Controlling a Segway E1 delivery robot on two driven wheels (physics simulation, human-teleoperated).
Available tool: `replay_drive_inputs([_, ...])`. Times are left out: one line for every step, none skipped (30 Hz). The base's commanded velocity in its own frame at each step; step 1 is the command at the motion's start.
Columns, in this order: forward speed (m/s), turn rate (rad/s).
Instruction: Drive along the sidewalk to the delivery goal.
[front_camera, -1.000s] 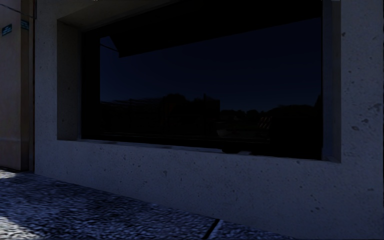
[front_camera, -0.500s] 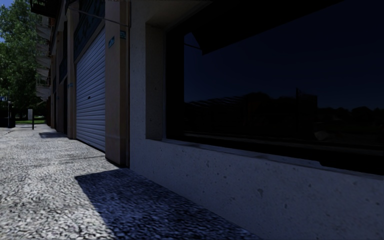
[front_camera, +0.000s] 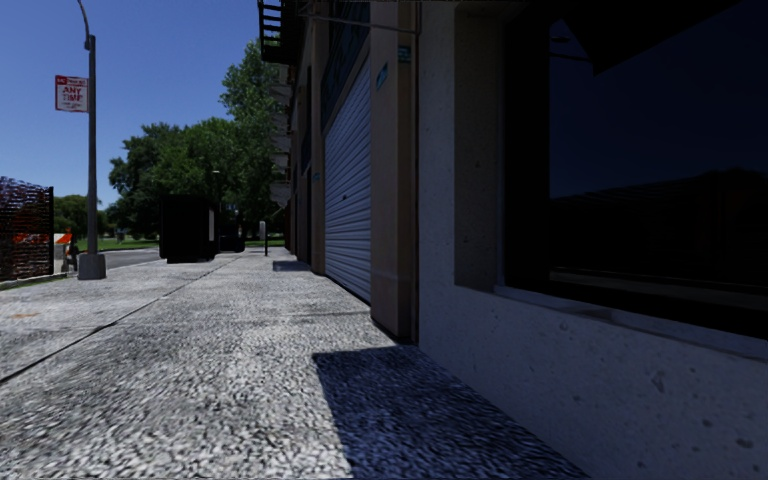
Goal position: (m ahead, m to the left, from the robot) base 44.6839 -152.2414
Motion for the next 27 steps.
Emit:
replay_drive_inputs([0.96, 0.87])
replay_drive_inputs([0.97, 0.87])
replay_drive_inputs([0.99, 0.87])
replay_drive_inputs([1.02, 0.86])
replay_drive_inputs([1.02, 0.86])
replay_drive_inputs([1.11, 0.85])
replay_drive_inputs([1.25, 0.84])
replay_drive_inputs([1.60, 0.83])
replay_drive_inputs([2.00, 0.83])
replay_drive_inputs([2.00, 0.83])
replay_drive_inputs([2.00, 0.83])
replay_drive_inputs([2.00, 0.82])
replay_drive_inputs([2.00, 0.74])
replay_drive_inputs([2.00, 0.57])
replay_drive_inputs([2.00, 0.57])
replay_drive_inputs([2.00, 0.00])
replay_drive_inputs([2.00, 0.00])
replay_drive_inputs([2.00, 0.00])
replay_drive_inputs([2.00, 0.00])
replay_drive_inputs([2.00, 0.00])
replay_drive_inputs([2.00, 0.00])
replay_drive_inputs([2.00, 0.00])
replay_drive_inputs([2.00, 0.00])
replay_drive_inputs([2.00, 0.00])
replay_drive_inputs([2.00, 0.00])
replay_drive_inputs([2.00, 0.00])
replay_drive_inputs([2.00, 0.00])
